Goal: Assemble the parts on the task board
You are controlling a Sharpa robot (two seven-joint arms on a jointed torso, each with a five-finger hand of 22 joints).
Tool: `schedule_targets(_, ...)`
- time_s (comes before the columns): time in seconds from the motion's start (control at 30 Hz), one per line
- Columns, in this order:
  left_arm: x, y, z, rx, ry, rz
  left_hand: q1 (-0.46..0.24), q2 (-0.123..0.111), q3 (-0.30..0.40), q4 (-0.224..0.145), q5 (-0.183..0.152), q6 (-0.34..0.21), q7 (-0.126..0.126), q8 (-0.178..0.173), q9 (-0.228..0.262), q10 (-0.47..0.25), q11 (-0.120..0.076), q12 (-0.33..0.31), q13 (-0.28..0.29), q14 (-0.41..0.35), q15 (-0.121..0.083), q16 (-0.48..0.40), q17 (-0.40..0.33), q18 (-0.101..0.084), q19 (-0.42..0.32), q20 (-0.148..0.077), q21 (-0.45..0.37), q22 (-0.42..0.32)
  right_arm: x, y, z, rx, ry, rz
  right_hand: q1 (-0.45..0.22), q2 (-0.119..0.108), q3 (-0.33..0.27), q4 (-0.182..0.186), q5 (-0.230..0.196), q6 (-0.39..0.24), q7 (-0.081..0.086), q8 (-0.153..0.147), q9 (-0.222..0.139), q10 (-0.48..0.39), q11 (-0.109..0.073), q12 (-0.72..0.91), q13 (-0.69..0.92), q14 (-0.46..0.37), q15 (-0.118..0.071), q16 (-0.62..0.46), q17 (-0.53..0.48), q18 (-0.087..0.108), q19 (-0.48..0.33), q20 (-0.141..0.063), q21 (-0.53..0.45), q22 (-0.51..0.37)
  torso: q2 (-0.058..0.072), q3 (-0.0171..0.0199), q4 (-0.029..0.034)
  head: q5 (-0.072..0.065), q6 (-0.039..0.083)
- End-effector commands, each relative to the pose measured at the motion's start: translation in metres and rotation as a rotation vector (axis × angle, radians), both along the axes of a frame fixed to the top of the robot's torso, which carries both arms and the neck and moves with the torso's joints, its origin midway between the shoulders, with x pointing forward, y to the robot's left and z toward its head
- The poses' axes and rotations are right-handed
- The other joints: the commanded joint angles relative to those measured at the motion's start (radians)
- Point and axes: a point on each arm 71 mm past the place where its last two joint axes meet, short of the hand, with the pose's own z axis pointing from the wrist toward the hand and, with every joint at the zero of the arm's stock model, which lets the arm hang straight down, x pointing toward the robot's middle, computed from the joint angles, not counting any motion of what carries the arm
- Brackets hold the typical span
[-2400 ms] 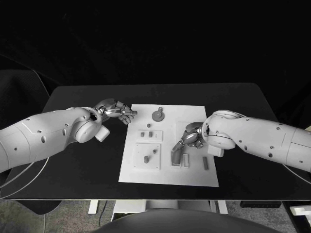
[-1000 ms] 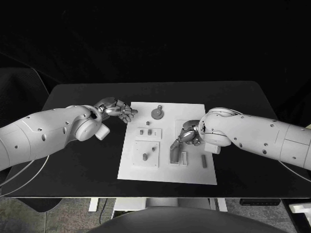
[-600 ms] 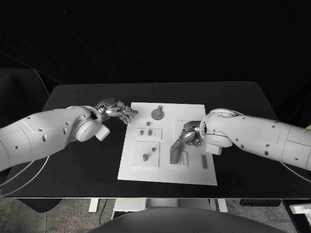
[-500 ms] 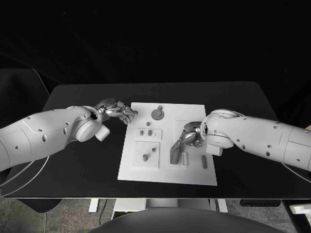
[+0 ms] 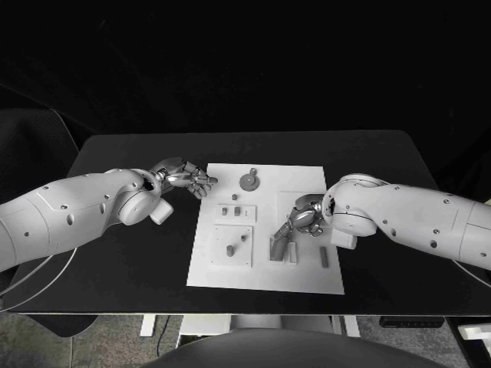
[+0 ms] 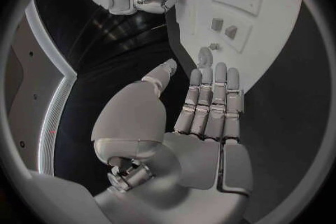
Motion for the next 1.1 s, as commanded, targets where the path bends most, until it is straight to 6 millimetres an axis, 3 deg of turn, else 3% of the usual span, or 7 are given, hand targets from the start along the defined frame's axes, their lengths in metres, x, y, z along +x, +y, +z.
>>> schedule_targets(0.03, -0.001, -0.002, 0.0, 0.0, 0.007, -0.02, -0.01, 0.002, 0.0, 0.008, 0.002, -0.005, -0.003, -0.004, -0.001, -0.009, 0.002, -0.006, 0.0, -0.005, 0.003, -0.006, -0.001, 0.004, -0.008, -0.001, -0.006, 0.001, 0.001, 0.0, 0.002, 0.009, 0.015, 0.006, 0.115, 0.108, 0.03, -0.033, 0.006, 0.011, 0.019, 0.003, 0.0, -0.002, -0.003, 0.003, 0.001, -0.005, -0.002, 0.025, 0.002, 0.047, -0.007, -0.003, 0.138, 0.001, 0.001, -0.0003, 0.0007, 0.0, 0.0)
schedule_targets(1.1, -0.001, -0.001, -0.002, 0.02, 0.013, -0.028, -0.011, 0.0, 0.0, 0.008, 0.002, -0.005, -0.003, -0.005, -0.001, -0.012, 0.002, -0.009, -0.001, -0.007, 0.004, -0.007, -0.002, 0.003, -0.009, -0.001, -0.007, 0.001, -0.009, 0.01, 0.009, 0.024, 0.137, 0.099, 0.116, 0.109, 0.03, -0.032, 0.006, 0.011, 0.019, 0.003, 0.0, -0.003, -0.003, 0.002, 0.001, -0.006, -0.002, 0.025, 0.002, 0.047, -0.008, -0.003, 0.138, 0.002, 0.001, -0.0007, 0.0004, 0.009, -0.001)
